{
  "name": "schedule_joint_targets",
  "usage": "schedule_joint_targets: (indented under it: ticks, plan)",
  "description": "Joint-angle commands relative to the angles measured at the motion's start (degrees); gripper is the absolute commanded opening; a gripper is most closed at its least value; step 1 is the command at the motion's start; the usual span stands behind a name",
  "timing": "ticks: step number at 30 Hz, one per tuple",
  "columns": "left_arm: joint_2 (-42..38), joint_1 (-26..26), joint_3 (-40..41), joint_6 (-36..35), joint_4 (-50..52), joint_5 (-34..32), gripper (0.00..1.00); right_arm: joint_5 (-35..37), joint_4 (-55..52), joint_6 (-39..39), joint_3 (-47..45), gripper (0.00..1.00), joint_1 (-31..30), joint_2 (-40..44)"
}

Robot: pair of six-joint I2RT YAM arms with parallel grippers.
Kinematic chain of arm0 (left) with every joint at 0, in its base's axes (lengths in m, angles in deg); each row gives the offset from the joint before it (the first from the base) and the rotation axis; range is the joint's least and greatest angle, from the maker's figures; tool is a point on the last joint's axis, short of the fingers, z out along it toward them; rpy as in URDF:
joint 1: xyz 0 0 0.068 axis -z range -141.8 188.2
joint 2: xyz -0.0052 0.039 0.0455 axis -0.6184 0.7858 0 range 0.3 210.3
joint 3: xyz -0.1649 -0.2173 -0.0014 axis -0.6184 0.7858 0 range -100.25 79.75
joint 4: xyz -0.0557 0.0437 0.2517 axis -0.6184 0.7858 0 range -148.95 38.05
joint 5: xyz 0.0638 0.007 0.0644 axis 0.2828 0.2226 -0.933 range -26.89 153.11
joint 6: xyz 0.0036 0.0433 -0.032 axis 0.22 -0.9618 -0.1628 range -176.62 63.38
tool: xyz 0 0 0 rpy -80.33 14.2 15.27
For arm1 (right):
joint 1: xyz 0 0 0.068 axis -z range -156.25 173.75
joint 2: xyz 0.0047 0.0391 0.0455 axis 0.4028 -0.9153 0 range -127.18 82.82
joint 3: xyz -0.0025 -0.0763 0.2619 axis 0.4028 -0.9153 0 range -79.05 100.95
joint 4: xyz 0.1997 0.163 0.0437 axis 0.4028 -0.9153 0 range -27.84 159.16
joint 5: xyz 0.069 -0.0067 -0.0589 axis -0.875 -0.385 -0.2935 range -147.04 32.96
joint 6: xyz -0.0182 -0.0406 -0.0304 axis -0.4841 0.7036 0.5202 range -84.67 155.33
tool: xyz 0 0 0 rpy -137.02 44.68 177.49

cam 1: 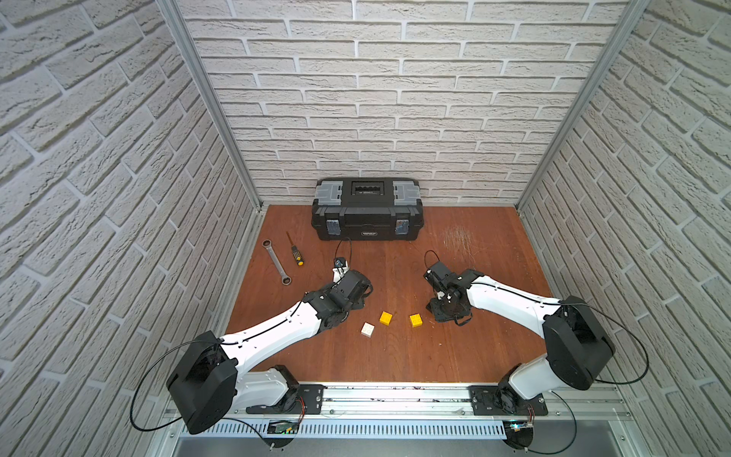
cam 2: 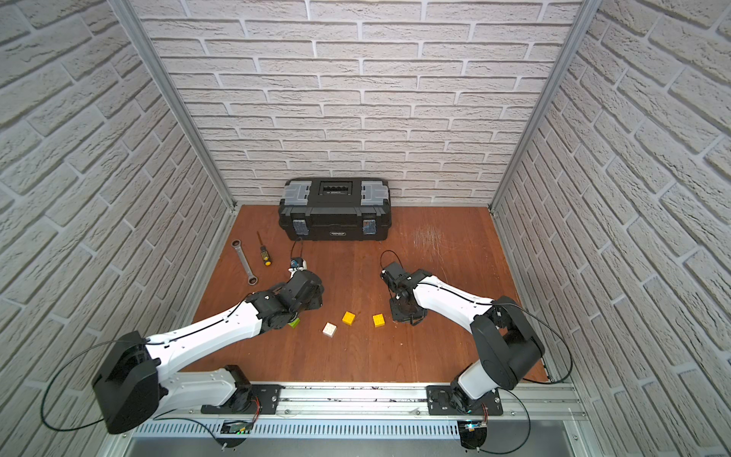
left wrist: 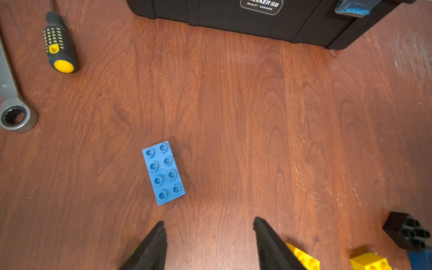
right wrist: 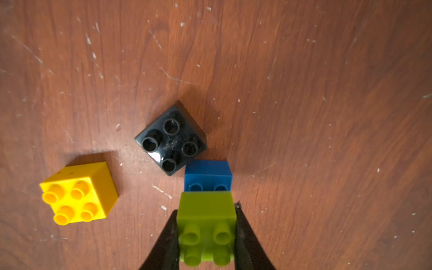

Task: Assemble the number 4 with lego
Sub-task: Assemble the lego brick with the lego brick, then place the lego brick at the center of the board.

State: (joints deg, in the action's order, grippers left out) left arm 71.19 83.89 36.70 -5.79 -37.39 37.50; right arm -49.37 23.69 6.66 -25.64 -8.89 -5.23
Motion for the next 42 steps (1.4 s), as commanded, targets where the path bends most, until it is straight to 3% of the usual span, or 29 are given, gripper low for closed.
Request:
schedule_joint_targets:
  ticks: [1,9,15,22,29,35,42]
  plan:
    - [0.37,0.1,-1.93,0.0,0.4,0.03,0.62,0.85,1.48,0.72,-1.11,0.08,-0.05,-0.95]
    - [0.61,0.17,-2.48,-0.19,0.51,0.11,0.62,0.17,2.59,0.97,-1.12,0.08,1.47,-3.34]
    - [-0.39,0.1,-2.02,-0.13,1.07,-0.23,0.62,0.36,-2.55,-2.32,-0.93,0.06,2.06,-8.09]
    - [-3.33,-0.59,-2.6,-0.1,2.68,-0.76,0.62,-7.37,0.6,-3.24,-5.67,0.02,2.29,-14.85]
    - [-6.15,-0.78,-3.65,-0.51,4.84,-1.52,0.62,-10.0,3.51,-2.09,-5.89,0.03,4.27,-19.94]
    - [-6.95,-0.96,-2.61,0.03,5.11,-2.26,0.64,-6.92,0.69,-2.54,-4.36,0.03,4.17,-12.73]
    - [-5.69,-1.05,-2.13,1.7,5.37,-2.34,0.67,0.24,-8.36,-1.17,5.14,0.03,6.36,-3.07]
